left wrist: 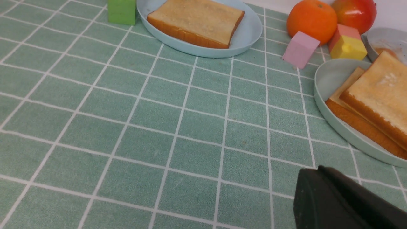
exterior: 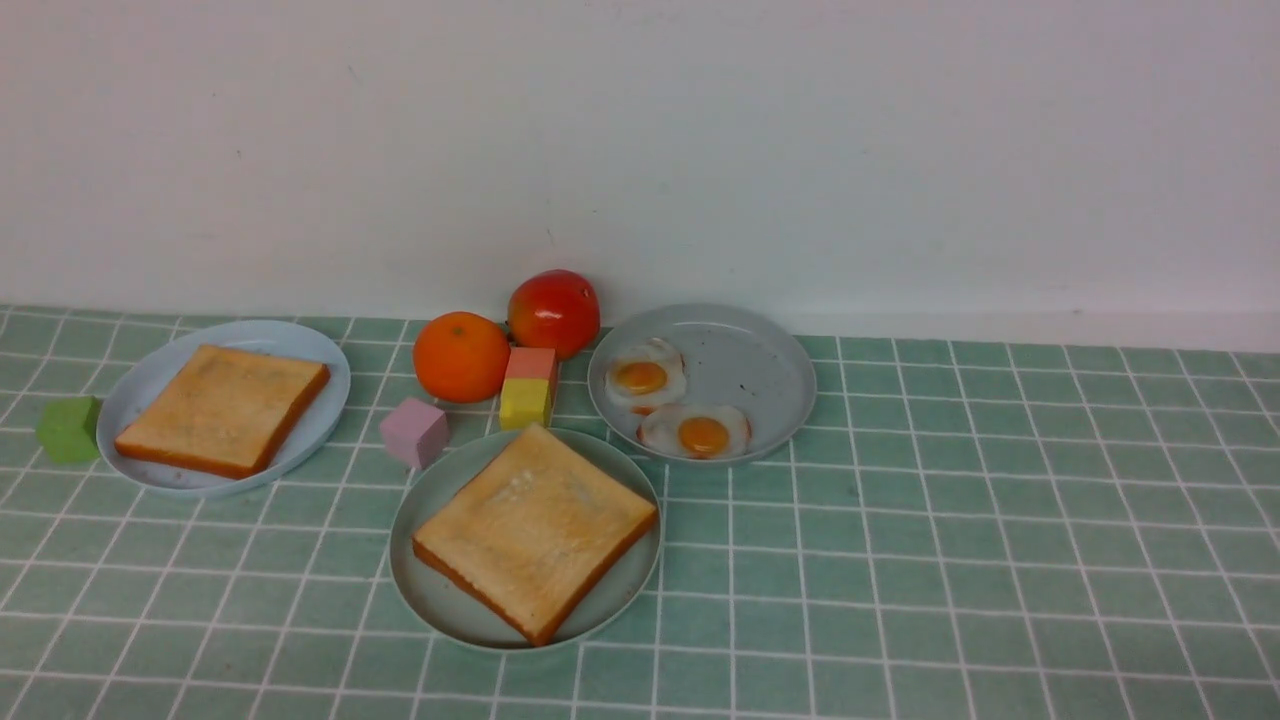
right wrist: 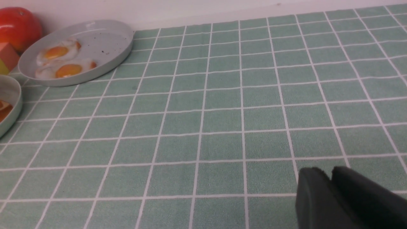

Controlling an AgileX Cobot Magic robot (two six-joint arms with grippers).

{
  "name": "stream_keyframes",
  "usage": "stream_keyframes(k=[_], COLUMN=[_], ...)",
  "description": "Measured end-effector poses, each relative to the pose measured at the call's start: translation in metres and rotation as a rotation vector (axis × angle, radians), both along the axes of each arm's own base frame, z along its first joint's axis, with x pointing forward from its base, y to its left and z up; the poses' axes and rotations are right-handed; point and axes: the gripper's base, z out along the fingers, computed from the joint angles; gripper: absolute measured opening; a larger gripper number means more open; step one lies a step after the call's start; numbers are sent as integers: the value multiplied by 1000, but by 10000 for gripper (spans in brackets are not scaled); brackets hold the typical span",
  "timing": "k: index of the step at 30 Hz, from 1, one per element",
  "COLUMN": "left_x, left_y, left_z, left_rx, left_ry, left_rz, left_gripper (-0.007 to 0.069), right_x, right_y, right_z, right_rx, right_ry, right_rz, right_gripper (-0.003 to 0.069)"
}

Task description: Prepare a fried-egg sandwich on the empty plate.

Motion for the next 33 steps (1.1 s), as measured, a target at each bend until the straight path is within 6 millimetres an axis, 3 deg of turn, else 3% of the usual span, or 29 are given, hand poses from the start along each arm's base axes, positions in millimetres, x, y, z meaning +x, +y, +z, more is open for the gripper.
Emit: stream_keyframes(k=[33], left_x=[0], left_y=[0], left_z=[0], left_rx=[0], left_ry=[0], left_rz=[0], left_gripper=[-10], right_x=[0], right_y=[0], right_z=[0], right_rx=[0], right_ry=[0], right_rz=[0], right_gripper=[131])
